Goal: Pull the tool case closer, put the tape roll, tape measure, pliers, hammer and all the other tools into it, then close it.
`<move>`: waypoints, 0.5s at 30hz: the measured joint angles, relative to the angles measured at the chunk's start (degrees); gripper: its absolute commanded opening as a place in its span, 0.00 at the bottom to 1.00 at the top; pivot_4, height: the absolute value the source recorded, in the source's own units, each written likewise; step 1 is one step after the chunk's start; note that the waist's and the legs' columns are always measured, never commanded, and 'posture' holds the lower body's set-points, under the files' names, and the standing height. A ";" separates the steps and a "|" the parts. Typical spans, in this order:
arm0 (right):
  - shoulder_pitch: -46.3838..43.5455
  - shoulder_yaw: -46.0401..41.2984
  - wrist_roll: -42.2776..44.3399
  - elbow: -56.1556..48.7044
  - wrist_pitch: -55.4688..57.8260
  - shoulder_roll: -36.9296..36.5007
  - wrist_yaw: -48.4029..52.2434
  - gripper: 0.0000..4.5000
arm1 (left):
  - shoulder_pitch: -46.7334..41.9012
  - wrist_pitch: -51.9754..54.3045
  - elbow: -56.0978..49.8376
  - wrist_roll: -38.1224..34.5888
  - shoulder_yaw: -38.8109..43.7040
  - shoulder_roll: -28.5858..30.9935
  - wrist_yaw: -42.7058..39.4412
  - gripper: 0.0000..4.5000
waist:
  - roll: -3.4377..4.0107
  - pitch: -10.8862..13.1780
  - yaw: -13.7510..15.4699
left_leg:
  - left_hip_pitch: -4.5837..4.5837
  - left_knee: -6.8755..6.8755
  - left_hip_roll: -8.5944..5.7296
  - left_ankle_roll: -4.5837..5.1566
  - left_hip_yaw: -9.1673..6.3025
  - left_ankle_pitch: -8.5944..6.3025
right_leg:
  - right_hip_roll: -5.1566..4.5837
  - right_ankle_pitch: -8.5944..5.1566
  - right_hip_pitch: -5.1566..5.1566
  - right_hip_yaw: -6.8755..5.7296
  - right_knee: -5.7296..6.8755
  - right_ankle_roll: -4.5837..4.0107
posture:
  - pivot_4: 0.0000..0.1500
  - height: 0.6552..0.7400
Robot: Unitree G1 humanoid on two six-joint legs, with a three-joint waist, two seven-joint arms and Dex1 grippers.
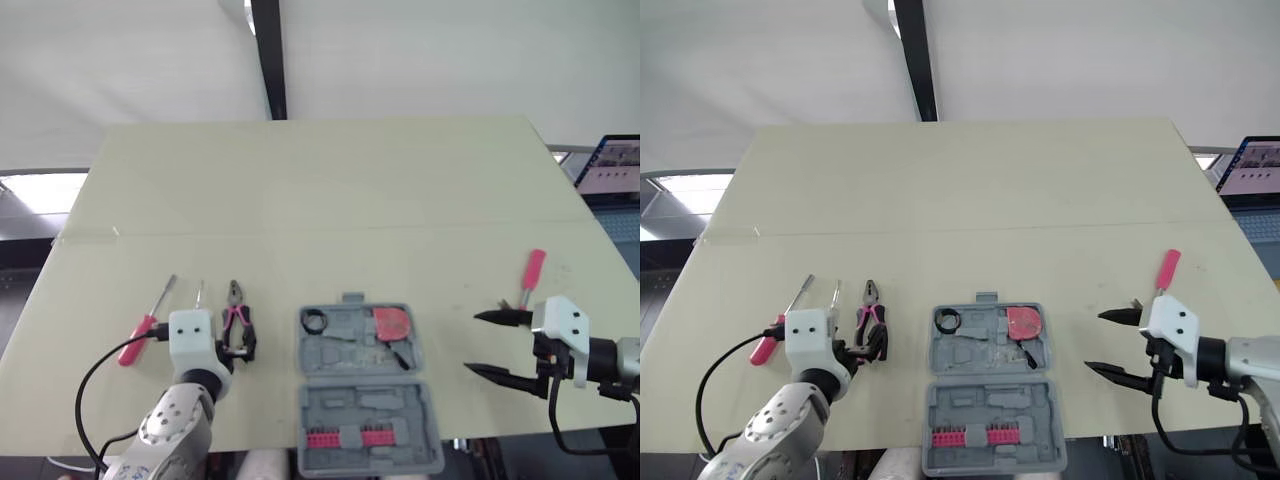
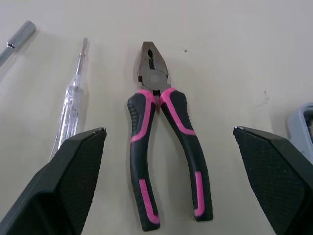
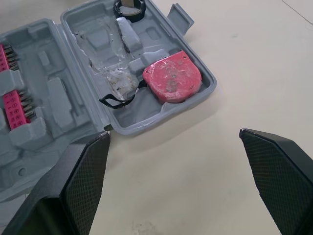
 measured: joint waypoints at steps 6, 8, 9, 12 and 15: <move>0.54 -1.54 0.03 0.19 -0.01 -1.15 0.62 0.99 | -2.78 5.66 -0.05 1.81 -0.64 0.68 -0.50 1.00 | -0.01 0.01 -0.03 | 0.00 0.00 0.01 0.00 0.00 0.00 | 0.00 0.00 -0.01 0.00 0.01 0.00 | 1.00 1.00; 0.48 -1.54 0.03 0.18 -0.01 -1.14 0.60 0.99 | -3.94 7.11 -0.02 2.27 -0.69 0.36 -0.34 1.00 | -0.01 0.00 0.07 | 0.00 0.02 0.00 0.00 -0.01 0.00 | 0.00 0.00 0.01 0.00 0.01 0.00 | 1.00 1.00; 0.45 -1.52 0.03 0.16 0.00 -1.09 0.57 0.99 | -5.29 7.98 0.34 3.21 -0.91 0.20 0.12 1.00 | -0.01 0.01 0.13 | 0.00 0.03 0.00 0.00 -0.02 0.00 | 0.00 0.00 0.01 0.00 0.01 0.00 | 1.00 1.00; 0.59 -1.52 -0.04 0.14 -0.05 -1.04 0.56 0.99 | -9.39 8.50 3.56 5.26 -0.99 0.01 0.58 1.00 | -0.01 0.01 0.21 | -0.01 0.03 0.00 0.00 0.00 0.00 | 0.00 0.00 0.00 0.00 0.02 0.00 | 1.00 1.00; 0.70 -1.52 -0.22 0.14 -0.13 -0.97 0.41 0.99 | -12.67 7.90 8.08 6.80 -1.33 0.21 0.17 1.00 | -0.01 0.01 0.18 | -0.01 0.03 0.00 0.00 0.00 0.00 | 0.00 0.00 -0.02 0.00 0.03 0.00 | 1.00 1.00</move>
